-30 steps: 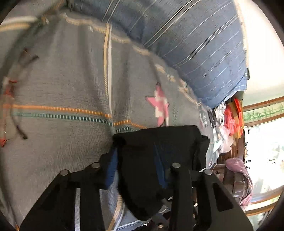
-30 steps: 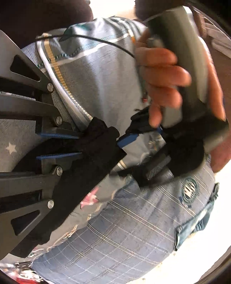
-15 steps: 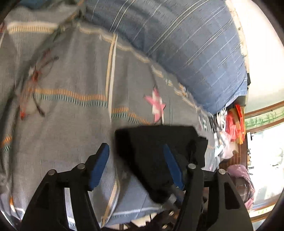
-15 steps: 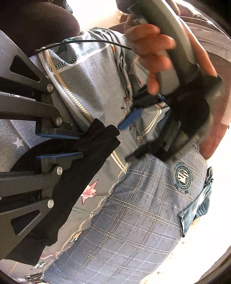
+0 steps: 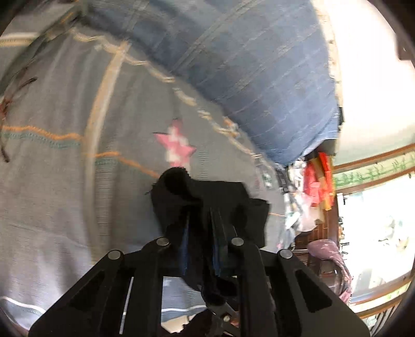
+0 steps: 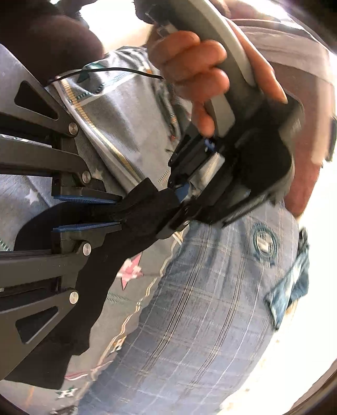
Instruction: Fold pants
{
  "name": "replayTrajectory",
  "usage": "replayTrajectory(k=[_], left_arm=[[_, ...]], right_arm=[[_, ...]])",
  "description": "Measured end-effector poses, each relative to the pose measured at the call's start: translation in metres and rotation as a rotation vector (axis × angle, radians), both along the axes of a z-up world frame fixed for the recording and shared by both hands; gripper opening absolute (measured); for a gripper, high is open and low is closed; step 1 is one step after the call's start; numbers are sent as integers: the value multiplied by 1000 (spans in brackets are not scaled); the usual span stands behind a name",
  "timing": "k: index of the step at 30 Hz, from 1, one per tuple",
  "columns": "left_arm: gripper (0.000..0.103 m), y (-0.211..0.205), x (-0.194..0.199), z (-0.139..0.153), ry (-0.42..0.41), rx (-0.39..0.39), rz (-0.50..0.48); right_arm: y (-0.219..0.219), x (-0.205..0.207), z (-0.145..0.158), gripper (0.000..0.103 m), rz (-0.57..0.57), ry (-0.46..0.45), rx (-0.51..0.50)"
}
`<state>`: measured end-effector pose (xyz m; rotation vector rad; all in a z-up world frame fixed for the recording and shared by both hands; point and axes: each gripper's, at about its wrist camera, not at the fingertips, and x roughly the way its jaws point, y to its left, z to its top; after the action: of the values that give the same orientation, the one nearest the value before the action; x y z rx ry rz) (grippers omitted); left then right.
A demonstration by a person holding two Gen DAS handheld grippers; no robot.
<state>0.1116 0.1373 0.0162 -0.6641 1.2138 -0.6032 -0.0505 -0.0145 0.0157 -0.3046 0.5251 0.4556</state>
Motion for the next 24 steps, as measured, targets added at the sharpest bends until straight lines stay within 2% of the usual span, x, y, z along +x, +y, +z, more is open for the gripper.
replayTrajectory(k=[3, 8, 12, 15, 17, 19, 22, 24], left_arm=[[12, -37, -1, 17, -29, -20, -41], [12, -142, 6, 30, -71, 5, -183], [12, -236, 13, 7, -47, 65, -300], [12, -281, 14, -22, 9, 107, -340], [12, -302, 15, -46, 61, 140, -351], [12, -309, 16, -56, 67, 161, -345], [12, -304, 14, -46, 65, 127, -344], [12, -295, 10, -33, 57, 92, -353]], right_arm=[[-32, -1, 12, 12, -50, 11, 78], [-113, -3, 19, 11, -185, 67, 265], [-181, -3, 10, 11, -299, 122, 398], [-228, -2, -10, 11, -379, 198, 515], [-259, 2, -34, 11, -439, 281, 610], [-285, 4, -57, 0, -494, 350, 691], [-308, 6, -72, 0, -477, 410, 807], [-312, 4, -69, 1, -457, 418, 825]])
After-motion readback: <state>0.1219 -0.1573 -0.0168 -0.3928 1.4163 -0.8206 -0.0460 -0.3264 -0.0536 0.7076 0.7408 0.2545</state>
